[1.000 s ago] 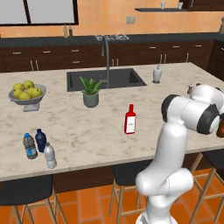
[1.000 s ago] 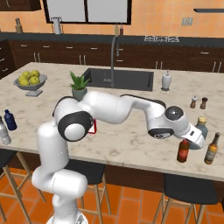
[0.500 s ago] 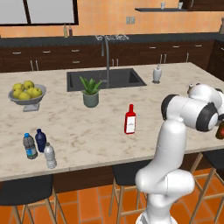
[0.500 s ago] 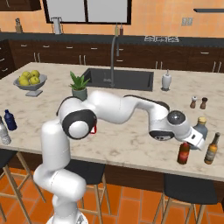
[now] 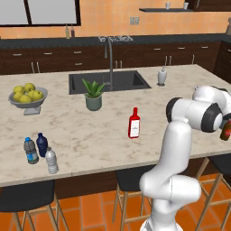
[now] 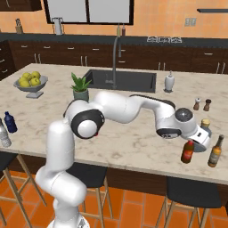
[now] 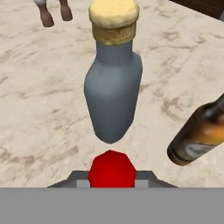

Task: Move the plastic bottles in the middle to the plastics group, and the glass bottles in the middle to the glass group.

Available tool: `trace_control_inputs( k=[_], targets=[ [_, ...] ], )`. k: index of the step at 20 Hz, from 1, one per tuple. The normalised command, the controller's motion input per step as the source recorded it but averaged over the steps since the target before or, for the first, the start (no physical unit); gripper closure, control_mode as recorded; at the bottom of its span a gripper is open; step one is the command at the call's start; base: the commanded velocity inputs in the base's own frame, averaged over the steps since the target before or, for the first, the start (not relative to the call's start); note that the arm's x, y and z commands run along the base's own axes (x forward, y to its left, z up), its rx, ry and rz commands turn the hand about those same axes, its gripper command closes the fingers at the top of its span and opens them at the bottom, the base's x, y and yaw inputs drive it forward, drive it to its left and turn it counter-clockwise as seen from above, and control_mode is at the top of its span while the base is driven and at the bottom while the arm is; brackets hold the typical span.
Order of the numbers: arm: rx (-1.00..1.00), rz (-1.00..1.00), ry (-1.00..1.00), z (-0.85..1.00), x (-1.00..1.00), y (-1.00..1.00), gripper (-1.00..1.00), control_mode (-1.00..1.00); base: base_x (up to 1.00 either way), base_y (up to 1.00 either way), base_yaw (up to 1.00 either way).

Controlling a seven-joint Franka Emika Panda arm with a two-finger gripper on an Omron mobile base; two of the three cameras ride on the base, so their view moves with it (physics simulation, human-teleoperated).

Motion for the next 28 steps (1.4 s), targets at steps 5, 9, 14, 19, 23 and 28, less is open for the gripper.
trace_control_inputs(
  k=[5,9,14,19,23,28],
  targets=[
    [0.00,0.00,-0.03,-0.33,0.00,0.00,1.00,-1.00,0.00,0.00,0.00],
    [0.00,0.00,-0.01,-0.15,-0.01,0.00,1.00,-1.00,0.00,0.00,0.00],
    [0.00,0.00,0.00,0.00,0.00,0.00,-1.00,-1.00,0.00,0.00,0.00],
    [0.00,0.00,0.00,0.00,-0.04,0.00,-1.00,-1.00,0.00,0.00,0.00],
    [0.00,-0.01,0.00,0.04,-0.37,0.11,-1.00,-1.00,0.00,0.00,0.00],
    [0.00,-0.05,0.00,0.30,-0.53,0.34,-1.00,-1.00,0.00,0.00,0.00]
  ],
)
